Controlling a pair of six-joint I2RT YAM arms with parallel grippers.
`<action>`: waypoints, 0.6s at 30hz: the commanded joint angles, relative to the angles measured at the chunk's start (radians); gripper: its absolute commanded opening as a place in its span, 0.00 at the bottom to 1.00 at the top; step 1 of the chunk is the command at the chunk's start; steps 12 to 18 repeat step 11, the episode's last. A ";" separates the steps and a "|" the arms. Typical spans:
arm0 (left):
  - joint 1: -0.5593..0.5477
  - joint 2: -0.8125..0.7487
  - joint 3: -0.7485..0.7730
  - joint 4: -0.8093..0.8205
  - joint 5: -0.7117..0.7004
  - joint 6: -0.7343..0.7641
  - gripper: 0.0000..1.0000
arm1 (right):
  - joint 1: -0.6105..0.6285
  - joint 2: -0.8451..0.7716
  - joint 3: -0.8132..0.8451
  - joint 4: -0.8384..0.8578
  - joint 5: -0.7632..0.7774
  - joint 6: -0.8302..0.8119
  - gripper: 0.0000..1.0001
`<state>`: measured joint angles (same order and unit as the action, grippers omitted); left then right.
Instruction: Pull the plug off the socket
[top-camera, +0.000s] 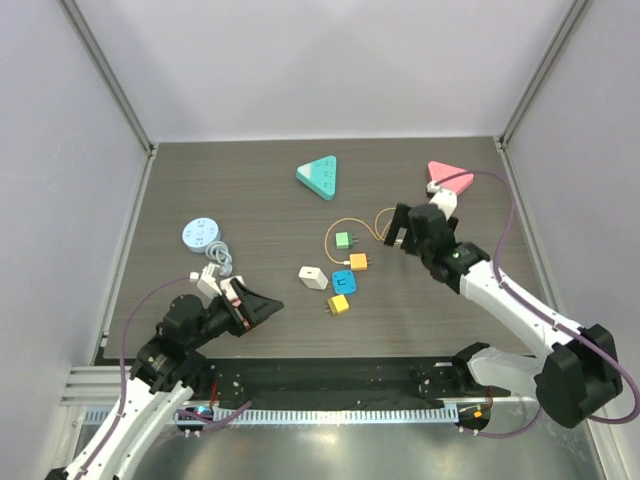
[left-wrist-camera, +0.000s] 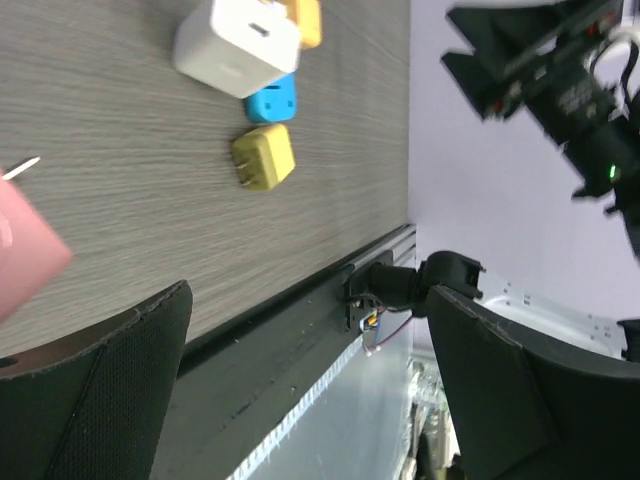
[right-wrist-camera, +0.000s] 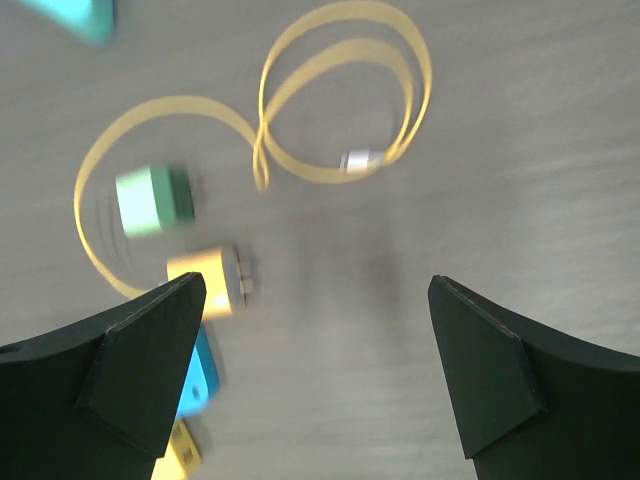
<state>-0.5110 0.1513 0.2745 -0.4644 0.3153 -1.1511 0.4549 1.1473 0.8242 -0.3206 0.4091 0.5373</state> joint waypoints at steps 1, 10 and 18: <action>-0.001 -0.090 -0.113 0.091 -0.027 -0.154 1.00 | 0.112 -0.093 -0.104 0.021 0.056 0.122 1.00; -0.001 -0.154 -0.166 0.014 0.024 -0.118 1.00 | 0.182 -0.377 -0.405 0.175 -0.006 0.216 1.00; -0.001 -0.154 -0.169 0.012 0.034 -0.113 1.00 | 0.182 -0.389 -0.416 0.175 -0.044 0.216 1.00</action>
